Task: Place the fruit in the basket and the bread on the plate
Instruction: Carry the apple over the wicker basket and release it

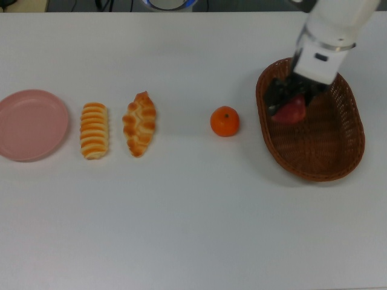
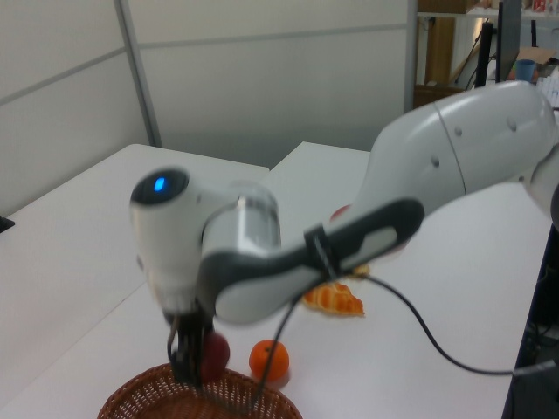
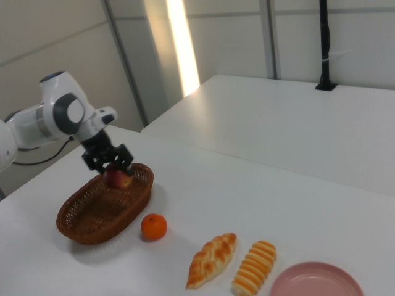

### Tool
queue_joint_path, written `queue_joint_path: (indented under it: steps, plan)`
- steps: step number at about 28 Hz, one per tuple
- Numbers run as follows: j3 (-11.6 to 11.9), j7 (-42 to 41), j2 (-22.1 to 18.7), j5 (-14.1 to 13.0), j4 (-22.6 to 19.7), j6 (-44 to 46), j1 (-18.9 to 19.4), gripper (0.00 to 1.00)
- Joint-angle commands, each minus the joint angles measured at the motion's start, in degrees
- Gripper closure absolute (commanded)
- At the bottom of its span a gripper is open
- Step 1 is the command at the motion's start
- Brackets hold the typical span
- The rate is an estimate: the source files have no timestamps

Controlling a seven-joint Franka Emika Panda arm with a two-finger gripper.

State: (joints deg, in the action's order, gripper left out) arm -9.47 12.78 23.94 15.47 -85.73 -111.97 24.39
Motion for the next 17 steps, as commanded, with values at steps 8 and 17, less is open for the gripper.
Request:
queue_joint_path:
  steps: [8,17]
  plan:
    - [1.2,2.9,4.2,3.5,-5.5,-0.4,1.7,0.29]
    - [1.9,2.6,-1.5,0.1,-2.9,0.5,-2.4,0.0]
